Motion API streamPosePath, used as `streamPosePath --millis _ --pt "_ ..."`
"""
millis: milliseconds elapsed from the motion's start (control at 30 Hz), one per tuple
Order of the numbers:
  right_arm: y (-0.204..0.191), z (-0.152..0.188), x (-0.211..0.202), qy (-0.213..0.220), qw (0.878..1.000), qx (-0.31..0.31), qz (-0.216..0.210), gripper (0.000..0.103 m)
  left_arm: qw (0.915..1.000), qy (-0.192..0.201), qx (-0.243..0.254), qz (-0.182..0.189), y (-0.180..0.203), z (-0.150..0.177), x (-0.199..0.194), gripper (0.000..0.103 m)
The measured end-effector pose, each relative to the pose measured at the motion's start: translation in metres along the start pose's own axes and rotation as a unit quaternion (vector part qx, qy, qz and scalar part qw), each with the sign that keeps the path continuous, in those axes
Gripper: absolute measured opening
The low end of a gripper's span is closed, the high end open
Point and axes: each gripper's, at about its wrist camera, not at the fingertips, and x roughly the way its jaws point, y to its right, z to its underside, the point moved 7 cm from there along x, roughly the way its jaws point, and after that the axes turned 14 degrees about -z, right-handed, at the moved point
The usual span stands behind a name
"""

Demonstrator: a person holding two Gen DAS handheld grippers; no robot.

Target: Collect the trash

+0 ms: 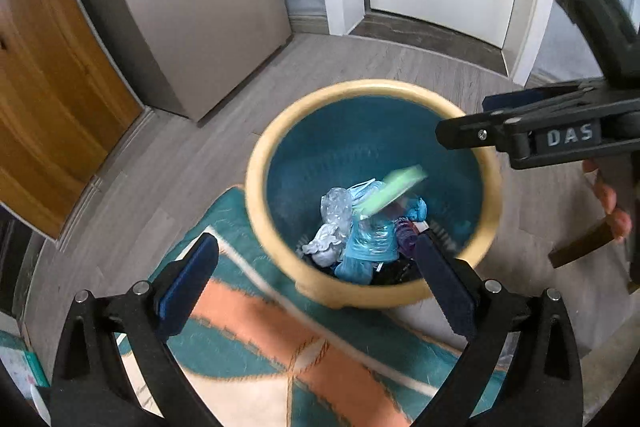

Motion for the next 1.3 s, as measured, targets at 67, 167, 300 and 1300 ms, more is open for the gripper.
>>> streamPosePath --millis 67,167,300,1300 --pt "-0.007 0.002 -0.009 0.001 1.000 -0.003 0.001 0.082 0.9999 0.006 -0.011 0.002 -0.010 0.001 -0.019 0.097" --pt "-0.026 0.012 -0.030 0.007 1.000 -0.016 0.009 0.082 0.9995 0.009 -0.030 0.010 -0.021 0.008 -0.048 0.097" --pt "-0.049 0.027 -0.058 0.025 0.999 -0.025 0.020 0.088 0.9972 0.017 -0.068 0.026 -0.033 0.021 -0.087 0.097" --pt "-0.089 0.072 -0.118 0.091 0.991 -0.071 0.070 0.095 0.9888 0.077 -0.128 0.007 -0.053 0.056 -0.146 0.097"
